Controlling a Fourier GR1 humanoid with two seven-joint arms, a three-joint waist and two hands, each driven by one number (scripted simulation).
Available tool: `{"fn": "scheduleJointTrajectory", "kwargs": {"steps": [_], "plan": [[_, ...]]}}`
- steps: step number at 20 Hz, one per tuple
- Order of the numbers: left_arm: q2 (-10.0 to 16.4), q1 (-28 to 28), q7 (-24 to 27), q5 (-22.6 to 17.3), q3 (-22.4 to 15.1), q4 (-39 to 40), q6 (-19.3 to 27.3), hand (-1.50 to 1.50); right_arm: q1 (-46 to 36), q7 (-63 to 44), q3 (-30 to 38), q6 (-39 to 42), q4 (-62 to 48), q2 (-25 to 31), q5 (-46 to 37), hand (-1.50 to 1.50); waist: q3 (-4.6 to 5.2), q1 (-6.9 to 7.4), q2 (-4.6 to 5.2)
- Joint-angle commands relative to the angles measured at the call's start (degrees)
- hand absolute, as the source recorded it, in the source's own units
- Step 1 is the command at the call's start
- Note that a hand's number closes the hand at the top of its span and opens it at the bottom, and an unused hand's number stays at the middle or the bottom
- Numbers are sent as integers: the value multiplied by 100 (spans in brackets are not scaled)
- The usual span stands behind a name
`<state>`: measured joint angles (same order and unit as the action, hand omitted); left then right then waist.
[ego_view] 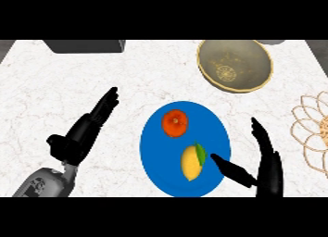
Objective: Pick the lemon from the plate and place it in the bowl
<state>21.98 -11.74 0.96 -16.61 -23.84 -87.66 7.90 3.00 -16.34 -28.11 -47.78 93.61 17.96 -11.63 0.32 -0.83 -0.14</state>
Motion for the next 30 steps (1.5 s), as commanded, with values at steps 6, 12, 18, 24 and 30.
{"fn": "scheduleJointTrajectory", "kwargs": {"steps": [6, 12, 18, 24, 30], "plan": [[-30, 99, 46, 17, -119, -46, -161, 0, -464, -2981, -771, 2583, 787, 1386, 174, -150, 23, 244, 22], [-162, -114, -96, -19, -27, 104, -203, 0, -1631, -5388, -471, 3715, 1933, 1423, 1193, -150, -10, 162, 20], [-120, 258, 34, 81, 13, -112, -270, 0, -2456, -6291, -484, 3854, 1556, 956, 1592, -150, -21, 191, 14], [-188, 67, -79, 240, 159, -38, -265, 0, -2816, -6783, -583, 3831, 1628, 760, 1517, -150, -22, 119, 2], [-27, 451, 16, 218, 251, -341, -510, 0, -2455, -6106, -1081, 3474, 1080, 503, 505, -150, -27, 125, -1]]}}
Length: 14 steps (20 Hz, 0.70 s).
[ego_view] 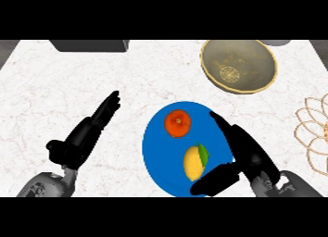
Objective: Pick the lemon from the plate and place it in the bowl
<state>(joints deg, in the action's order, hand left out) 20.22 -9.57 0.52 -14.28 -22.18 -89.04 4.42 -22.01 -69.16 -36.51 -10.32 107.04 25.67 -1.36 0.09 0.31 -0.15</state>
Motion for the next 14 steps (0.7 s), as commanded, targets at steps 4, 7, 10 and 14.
{"fn": "scheduleJointTrajectory", "kwargs": {"steps": [4, 7, 10, 14], "plan": [[-218, 92, 4, 190, -17, 16, 67, 0, -565, -1594, -99, -30, -30, -403, -747, -150, 3, -18, -3], [-163, 51, -232, 213, 45, -257, 97, 0, -99, -1313, -230, -188, -171, -398, -1161, -150, -3, -32, -9], [-217, -79, -193, 135, 121, 52, -65, 0, 12, -1458, -570, -147, -140, -432, -1648, -150, 1, -80, -8], [-149, -72, -73, 183, 246, 49, -168, 0, 284, -1171, -506, -233, -602, -671, -1907, -150, -3, -49, 1]]}}
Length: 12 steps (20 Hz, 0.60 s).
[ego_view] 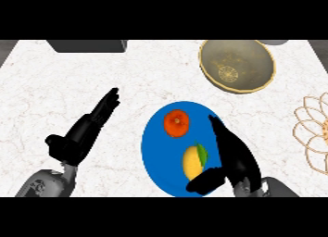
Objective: Pick the lemon from the plate and place it in the bowl
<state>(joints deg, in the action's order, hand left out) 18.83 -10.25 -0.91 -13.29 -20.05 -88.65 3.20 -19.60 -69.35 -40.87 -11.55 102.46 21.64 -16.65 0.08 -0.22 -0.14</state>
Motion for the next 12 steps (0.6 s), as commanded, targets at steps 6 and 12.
{"fn": "scheduleJointTrajectory", "kwargs": {"steps": [6, 12], "plan": [[41, 12, -101, 74, 171, -153, -133, 0, 385, -774, 99, 6, -635, -624, -375, -150, -5, 40, 10], [-165, 190, -166, 259, 110, -347, -142, 0, 272, -339, 570, 308, -1088, -809, -350, -150, -7, 53, 13]]}}
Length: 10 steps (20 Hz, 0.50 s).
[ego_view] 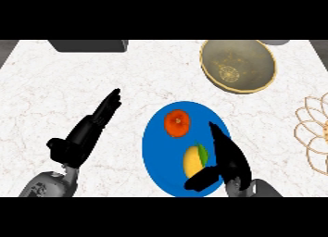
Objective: Pick the lemon from the plate and place it in the bowl
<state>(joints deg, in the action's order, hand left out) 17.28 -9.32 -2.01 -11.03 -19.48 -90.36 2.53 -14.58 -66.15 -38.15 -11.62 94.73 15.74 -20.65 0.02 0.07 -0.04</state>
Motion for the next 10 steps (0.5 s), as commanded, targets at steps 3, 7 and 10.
{"fn": "scheduleJointTrajectory", "kwargs": {"steps": [3, 7, 10], "plan": [[-64, 90, 142, 92, 174, 73, -264, 0, 115, -428, 225, 190, -249, -331, -260, -150, -1, 0, 4], [-395, 351, 102, 374, 55, 11, -147, 0, 481, 9, 325, 48, -85, -526, -554, 150, -2, -7, 0], [-353, 249, 98, 438, 356, 60, -334, 0, 241, 147, 217, 63, -374, -856, -1235, 150, -1, -1, 1]]}}
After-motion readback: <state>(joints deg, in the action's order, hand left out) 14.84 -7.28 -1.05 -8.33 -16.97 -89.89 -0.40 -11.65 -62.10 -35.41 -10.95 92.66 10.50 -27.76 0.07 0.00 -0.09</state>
